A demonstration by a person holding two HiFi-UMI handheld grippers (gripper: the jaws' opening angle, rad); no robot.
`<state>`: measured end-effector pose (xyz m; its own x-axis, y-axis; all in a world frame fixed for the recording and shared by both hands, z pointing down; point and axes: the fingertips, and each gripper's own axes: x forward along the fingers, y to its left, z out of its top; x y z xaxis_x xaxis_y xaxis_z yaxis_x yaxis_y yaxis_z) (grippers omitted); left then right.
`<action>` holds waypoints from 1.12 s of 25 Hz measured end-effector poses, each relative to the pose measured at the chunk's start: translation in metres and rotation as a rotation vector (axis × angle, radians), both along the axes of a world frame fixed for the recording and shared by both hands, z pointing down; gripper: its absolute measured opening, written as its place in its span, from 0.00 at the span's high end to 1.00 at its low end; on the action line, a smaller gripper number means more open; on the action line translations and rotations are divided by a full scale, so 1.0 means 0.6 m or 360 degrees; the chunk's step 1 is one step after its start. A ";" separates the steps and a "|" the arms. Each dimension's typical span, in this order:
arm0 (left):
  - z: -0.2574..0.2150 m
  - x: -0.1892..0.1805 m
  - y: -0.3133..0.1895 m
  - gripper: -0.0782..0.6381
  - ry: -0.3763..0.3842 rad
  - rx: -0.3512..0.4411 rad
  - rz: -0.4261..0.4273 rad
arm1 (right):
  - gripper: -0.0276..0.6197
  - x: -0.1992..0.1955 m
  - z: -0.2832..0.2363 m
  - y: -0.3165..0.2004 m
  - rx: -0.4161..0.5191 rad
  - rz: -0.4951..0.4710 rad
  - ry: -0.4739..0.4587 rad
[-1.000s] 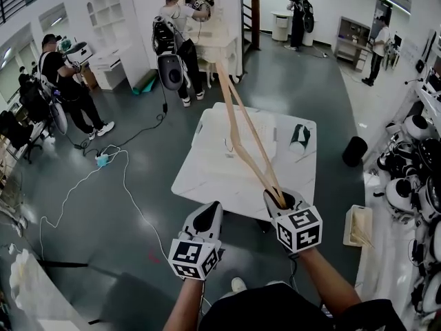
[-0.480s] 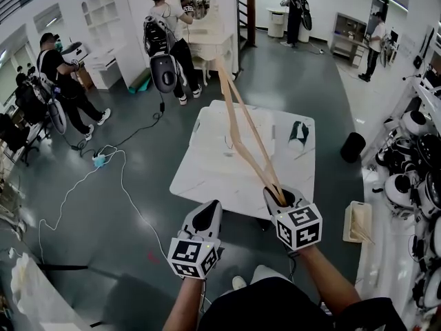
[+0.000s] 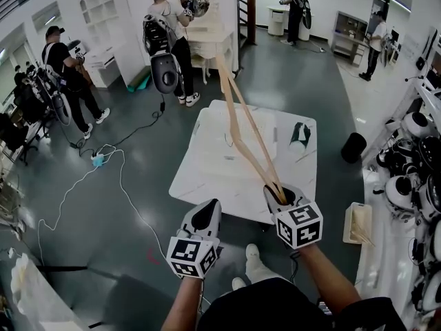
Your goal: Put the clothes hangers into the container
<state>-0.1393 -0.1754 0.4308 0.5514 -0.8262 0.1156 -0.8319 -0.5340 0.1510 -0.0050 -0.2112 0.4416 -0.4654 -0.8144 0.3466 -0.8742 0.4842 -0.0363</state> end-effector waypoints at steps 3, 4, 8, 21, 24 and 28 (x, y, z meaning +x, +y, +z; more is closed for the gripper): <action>0.001 0.005 -0.015 0.89 -0.0012 0.0000 0.0005 | 0.86 0.001 0.003 -0.016 -0.0001 -0.0005 -0.0006; 0.002 0.005 -0.020 0.89 -0.0017 -0.0001 0.0004 | 0.86 0.000 0.004 -0.022 -0.0003 -0.0008 -0.0010; 0.004 0.002 -0.044 0.89 -0.0009 -0.0014 -0.0017 | 0.86 -0.003 0.012 -0.048 -0.0018 -0.0034 -0.0013; 0.003 0.029 -0.127 0.89 -0.0008 -0.0005 -0.0047 | 0.86 0.003 0.018 -0.128 -0.0027 -0.0113 0.0000; 0.008 0.036 -0.147 0.89 -0.0010 -0.0009 -0.0050 | 0.86 0.010 0.024 -0.150 -0.0034 -0.0118 0.0002; 0.018 0.039 -0.170 0.89 -0.0005 -0.0028 -0.0068 | 0.86 0.015 0.033 -0.175 -0.0055 -0.0129 0.0007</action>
<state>-0.1161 -0.2775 0.4413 0.5153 -0.8468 0.1319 -0.8543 -0.4953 0.1576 0.0039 -0.3162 0.4612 -0.5277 -0.7616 0.3762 -0.8324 0.5519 -0.0503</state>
